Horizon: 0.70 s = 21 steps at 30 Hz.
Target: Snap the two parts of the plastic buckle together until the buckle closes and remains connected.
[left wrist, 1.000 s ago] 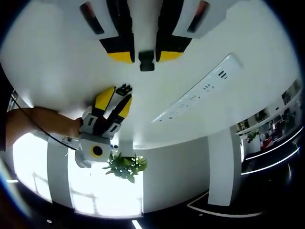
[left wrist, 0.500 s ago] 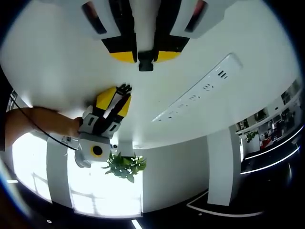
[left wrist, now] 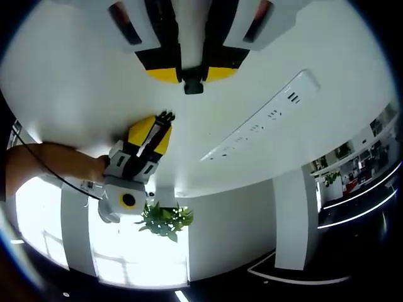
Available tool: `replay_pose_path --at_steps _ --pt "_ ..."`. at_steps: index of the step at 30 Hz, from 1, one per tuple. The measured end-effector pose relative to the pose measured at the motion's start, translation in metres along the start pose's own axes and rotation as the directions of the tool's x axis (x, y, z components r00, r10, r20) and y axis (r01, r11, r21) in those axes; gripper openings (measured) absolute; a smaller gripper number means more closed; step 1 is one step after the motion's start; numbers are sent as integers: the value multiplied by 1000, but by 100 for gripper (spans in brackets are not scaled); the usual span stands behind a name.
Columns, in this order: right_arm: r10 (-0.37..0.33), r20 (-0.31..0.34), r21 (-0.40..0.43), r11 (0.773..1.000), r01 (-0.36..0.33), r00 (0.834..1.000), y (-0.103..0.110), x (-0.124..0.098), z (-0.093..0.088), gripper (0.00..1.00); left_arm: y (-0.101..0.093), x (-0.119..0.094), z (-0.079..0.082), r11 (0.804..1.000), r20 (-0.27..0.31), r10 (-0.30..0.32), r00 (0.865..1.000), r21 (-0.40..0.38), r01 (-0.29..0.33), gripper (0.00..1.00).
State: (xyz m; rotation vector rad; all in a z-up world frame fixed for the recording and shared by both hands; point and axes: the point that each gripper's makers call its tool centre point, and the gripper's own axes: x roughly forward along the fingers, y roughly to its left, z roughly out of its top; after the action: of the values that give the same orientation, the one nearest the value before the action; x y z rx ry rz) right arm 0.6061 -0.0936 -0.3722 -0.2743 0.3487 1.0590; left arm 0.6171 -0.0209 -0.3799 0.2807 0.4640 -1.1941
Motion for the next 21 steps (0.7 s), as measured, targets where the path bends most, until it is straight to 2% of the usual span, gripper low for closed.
replay_pose_path --at_steps 21 --pt "-12 -14 -1 1000 12 1000 -1 -1 0 12 2 -5 2 1000 10 1 1000 -17 0 11"
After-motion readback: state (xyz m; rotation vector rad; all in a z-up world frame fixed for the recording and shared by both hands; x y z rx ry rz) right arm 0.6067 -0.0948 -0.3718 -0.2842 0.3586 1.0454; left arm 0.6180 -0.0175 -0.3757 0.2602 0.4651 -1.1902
